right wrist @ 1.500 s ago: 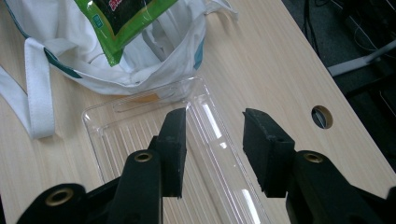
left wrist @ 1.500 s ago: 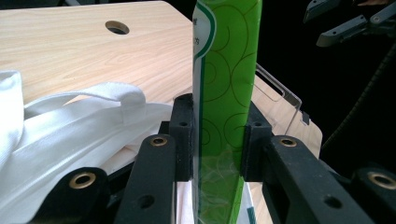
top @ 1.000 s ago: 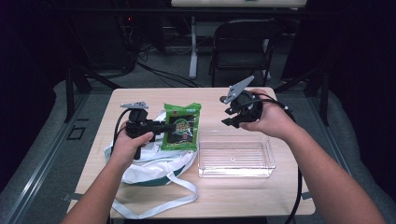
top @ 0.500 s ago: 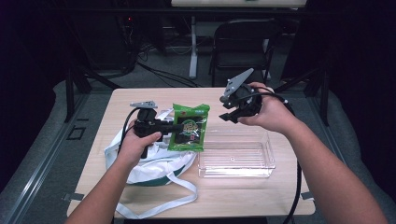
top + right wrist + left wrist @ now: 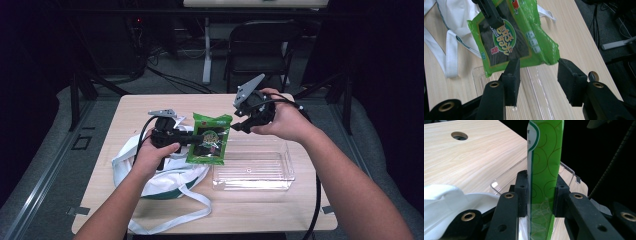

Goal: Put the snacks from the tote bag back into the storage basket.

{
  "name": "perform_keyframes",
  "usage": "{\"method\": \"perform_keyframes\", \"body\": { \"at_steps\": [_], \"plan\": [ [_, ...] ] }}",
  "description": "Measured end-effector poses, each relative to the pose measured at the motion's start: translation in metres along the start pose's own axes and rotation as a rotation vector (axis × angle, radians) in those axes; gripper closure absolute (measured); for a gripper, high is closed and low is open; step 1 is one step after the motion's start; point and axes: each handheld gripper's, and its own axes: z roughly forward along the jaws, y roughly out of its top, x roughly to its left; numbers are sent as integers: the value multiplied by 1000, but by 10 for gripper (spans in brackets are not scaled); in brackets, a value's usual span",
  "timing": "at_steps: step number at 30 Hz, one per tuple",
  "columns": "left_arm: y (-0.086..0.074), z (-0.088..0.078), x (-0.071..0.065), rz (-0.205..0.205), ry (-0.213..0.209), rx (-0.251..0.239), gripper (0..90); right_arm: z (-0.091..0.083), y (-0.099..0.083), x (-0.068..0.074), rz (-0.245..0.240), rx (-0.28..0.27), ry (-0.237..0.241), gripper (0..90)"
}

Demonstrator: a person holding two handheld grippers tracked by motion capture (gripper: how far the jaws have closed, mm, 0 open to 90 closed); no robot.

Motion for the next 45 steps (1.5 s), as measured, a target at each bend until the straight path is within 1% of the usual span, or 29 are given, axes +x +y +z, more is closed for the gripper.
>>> {"method": "perform_keyframes", "body": {
  "at_steps": [2,4,6,7,9,12,15,17,18,19,20,22,23,26,27,28,29,32,33,34,35,36,37,38,39,43,45],
  "plan": [
    [1,3,-2,3,-3,4,724,0,1,0,-7,5,1,523],
    [1,4,-3,5,-7,7,724,2,1,1,-2,-5,2,513],
    [1,7,-4,10,-10,13,724,2,2,1,-8,-1,3,509],
    [1,9,-5,16,-14,18,724,2,2,2,-4,-6,3,506],
    [1,10,-6,17,-18,17,724,2,3,2,-9,0,6,502],
    [2,12,-8,25,-26,17,724,3,3,3,-7,-7,11,493],
    [2,12,-8,29,-30,22,724,4,5,3,-17,-5,12,486],
    [2,14,-10,41,-36,22,724,6,6,5,-18,-7,19,479],
    [2,14,-10,41,-36,22,724,6,7,5,-26,-2,18,478],
    [2,15,-11,51,-43,22,724,7,8,6,-30,2,24,477],
    [2,15,-11,51,-43,22,724,7,8,6,-30,2,24,477],
    [2,16,-14,64,-51,25,724,11,10,8,-41,8,34,474],
    [3,16,-15,71,-51,28,724,13,10,9,-37,-1,38,474],
    [4,18,-18,81,-58,29,724,16,12,11,-56,17,51,474],
    [4,18,-19,85,-60,31,724,17,12,11,-54,14,55,475],
    [5,19,-20,86,-61,28,724,18,12,12,-59,22,58,477],
    [5,19,-21,90,-64,31,724,20,12,12,-52,17,63,480],
    [6,20,-22,101,-68,33,724,21,12,12,-63,32,67,486],
    [6,21,-24,107,-73,34,724,22,12,13,-63,36,78,498],
    [6,21,-24,107,-73,34,724,22,12,13,-63,36,78,498],
    [6,22,-26,111,-76,38,724,24,11,14,-60,38,89,531],
    [6,22,-26,111,-76,38,724,24,11,14,-60,38,89,531],
    [7,23,-26,116,-78,38,724,24,10,14,-69,51,97,561],
    [6,24,-26,119,-82,40,724,24,10,14,-69,51,97,561],
    [6,25,-27,128,-81,49,724,24,10,15,-74,69,108,584],
    [6,25,-27,135,-83,52,724,26,9,16,-66,70,126,617],
    [6,25,-27,140,-84,53,724,26,9,16,-70,74,142,651]
  ]
}}
